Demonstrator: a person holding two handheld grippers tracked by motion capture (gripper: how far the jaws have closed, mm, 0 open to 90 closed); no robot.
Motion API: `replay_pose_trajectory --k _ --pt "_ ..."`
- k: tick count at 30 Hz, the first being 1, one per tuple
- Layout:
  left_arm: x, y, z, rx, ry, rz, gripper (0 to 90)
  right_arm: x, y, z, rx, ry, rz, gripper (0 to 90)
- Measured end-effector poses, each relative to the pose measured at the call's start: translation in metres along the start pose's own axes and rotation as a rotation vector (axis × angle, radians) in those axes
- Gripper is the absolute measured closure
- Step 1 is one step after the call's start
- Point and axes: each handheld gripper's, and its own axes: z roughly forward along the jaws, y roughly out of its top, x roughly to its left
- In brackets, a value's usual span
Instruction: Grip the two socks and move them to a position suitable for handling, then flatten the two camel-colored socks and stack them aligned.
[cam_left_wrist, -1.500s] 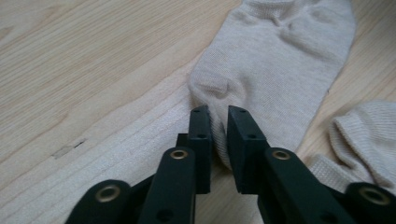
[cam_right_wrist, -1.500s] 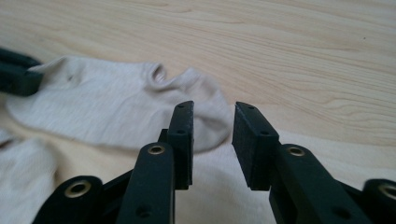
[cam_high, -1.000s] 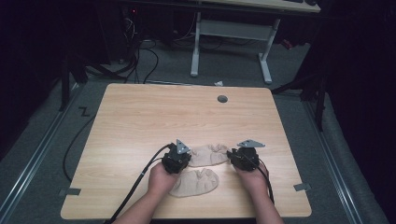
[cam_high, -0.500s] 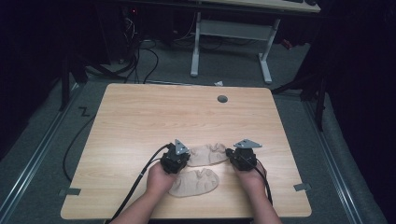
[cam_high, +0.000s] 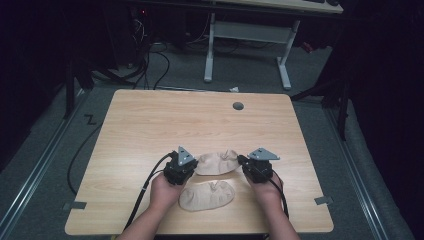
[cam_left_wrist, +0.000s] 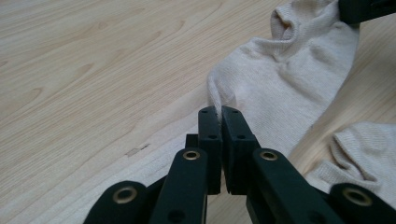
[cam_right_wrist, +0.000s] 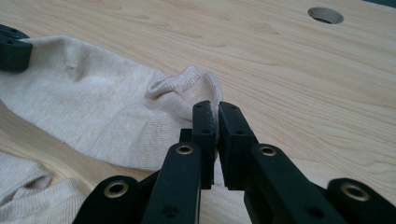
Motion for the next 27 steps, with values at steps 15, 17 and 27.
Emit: replay_pose_trajectory --k 15,17,27 --pt "0.010 -0.012 -0.017 -0.020 -0.008 -0.050 87.1 0.016 0.007 -0.002 -0.025 0.022 -0.034 85.7" --pt "0.011 -0.011 -0.019 -0.025 -0.006 -0.048 87.1 0.016 0.008 -0.002 -0.025 0.023 -0.038 85.7" --pt "0.011 -0.013 -0.028 -0.025 -0.019 -0.058 87.1 0.023 0.008 -0.008 -0.040 0.028 -0.061 85.6"
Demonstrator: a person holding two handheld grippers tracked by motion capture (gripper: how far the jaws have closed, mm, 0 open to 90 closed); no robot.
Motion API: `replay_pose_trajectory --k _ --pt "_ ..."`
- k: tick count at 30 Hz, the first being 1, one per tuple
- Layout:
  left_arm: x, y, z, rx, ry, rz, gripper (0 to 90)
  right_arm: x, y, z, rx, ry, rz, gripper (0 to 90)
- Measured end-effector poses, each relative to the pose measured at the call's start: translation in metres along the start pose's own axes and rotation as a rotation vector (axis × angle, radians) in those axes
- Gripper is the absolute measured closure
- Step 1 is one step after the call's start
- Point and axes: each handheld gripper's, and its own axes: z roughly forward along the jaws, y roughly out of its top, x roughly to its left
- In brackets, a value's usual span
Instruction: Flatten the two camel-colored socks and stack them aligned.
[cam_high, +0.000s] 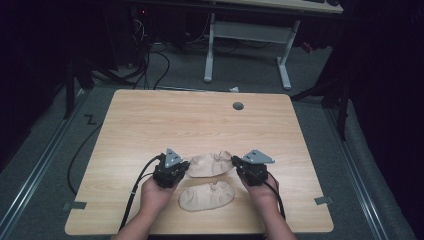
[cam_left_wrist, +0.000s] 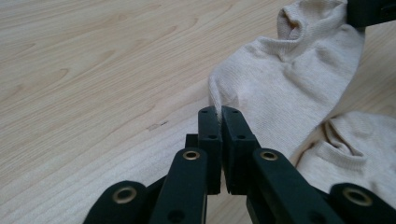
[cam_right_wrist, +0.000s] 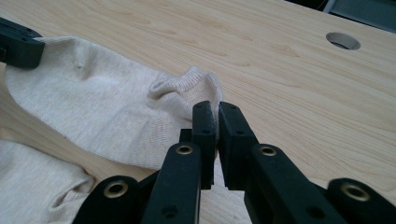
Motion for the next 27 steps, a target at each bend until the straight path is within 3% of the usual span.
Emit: replay_pose_trajectory --k 13,17,21,27 --pt "0.002 -0.014 -0.021 0.013 -0.023 -0.007 87.1 0.016 -0.001 -0.008 0.012 0.016 -0.063 85.5" --pt "0.000 -0.020 -0.021 0.027 -0.018 -0.001 87.1 0.022 -0.003 -0.014 0.007 0.018 -0.092 85.5" --pt "-0.006 -0.025 -0.022 0.038 -0.033 -0.006 87.1 0.025 -0.007 -0.018 0.010 0.022 -0.092 85.4" --pt "-0.017 -0.030 -0.031 0.052 -0.055 0.024 87.1 0.030 -0.016 -0.028 0.018 0.031 -0.109 85.3"
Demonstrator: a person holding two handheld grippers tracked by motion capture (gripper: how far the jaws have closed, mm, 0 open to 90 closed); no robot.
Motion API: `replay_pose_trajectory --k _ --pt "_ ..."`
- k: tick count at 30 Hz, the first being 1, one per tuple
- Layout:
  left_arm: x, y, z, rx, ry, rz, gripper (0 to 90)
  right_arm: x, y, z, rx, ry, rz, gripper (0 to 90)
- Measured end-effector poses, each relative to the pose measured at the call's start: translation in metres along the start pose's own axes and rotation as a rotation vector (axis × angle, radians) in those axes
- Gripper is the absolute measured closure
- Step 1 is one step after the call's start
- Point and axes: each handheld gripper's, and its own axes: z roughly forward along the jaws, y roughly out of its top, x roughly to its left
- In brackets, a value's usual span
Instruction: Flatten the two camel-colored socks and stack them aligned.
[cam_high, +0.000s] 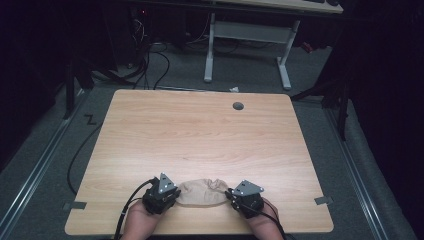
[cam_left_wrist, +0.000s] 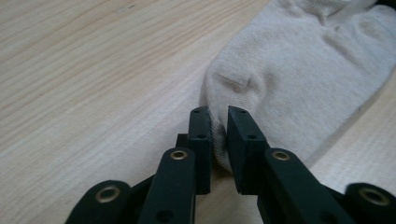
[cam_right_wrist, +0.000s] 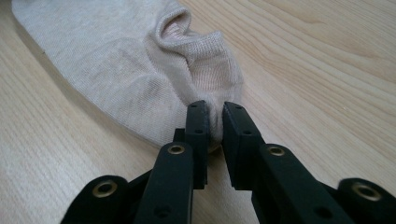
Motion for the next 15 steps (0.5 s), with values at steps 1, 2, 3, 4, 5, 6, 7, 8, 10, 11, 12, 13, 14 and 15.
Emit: replay_pose_trajectory --k 1,2,3,4,5,6,7,8,10,11,12,13,14,15 --pt "0.003 0.000 0.000 -0.004 0.004 -0.011 78.1 0.000 0.001 0.001 -0.002 0.001 0.000 79.0" --pt "0.003 0.000 0.000 -0.004 0.004 -0.011 77.6 0.000 0.001 0.001 -0.002 0.001 0.000 79.0" --pt "0.005 0.000 0.000 -0.006 0.014 -0.014 75.5 -0.001 0.002 0.002 -0.006 0.004 0.009 77.2" --pt "0.005 0.000 0.000 -0.006 0.014 -0.014 73.2 -0.001 0.002 0.002 -0.006 0.004 0.009 77.2" --pt "0.007 0.000 -0.001 -0.013 0.023 -0.013 70.2 -0.003 0.002 0.001 -0.023 0.011 0.022 75.9" --pt "0.007 0.000 -0.002 -0.023 0.028 -0.015 70.2 -0.003 0.002 0.001 -0.023 0.011 0.022 75.9" --pt "0.009 0.001 -0.005 -0.048 0.029 -0.025 65.2 -0.006 0.002 -0.003 -0.058 0.020 0.047 74.1" --pt "0.011 0.002 -0.007 -0.059 0.032 -0.021 64.0 -0.007 0.003 -0.004 -0.068 0.020 0.059 73.3" --pt "0.014 0.006 -0.012 -0.082 0.036 -0.015 61.3 -0.011 0.003 -0.009 -0.091 0.009 0.076 71.9" --pt "0.017 0.007 -0.014 -0.090 0.046 -0.011 59.8 -0.013 0.003 -0.010 -0.102 -0.001 0.081 71.4" --pt "0.020 0.009 -0.016 -0.101 0.053 -0.016 58.4 -0.015 0.003 -0.012 -0.108 -0.010 0.087 71.1" --pt "0.025 0.011 -0.018 -0.108 0.059 -0.021 57.6 -0.018 0.003 -0.013 -0.114 -0.016 0.097 70.8" --pt "0.030 0.012 -0.021 -0.114 0.066 -0.029 57.1 -0.022 0.003 -0.014 -0.120 -0.024 0.103 70.2" --pt "0.036 0.012 -0.023 -0.125 0.081 -0.037 56.9 -0.025 0.003 -0.015 -0.124 -0.032 0.110 69.8"
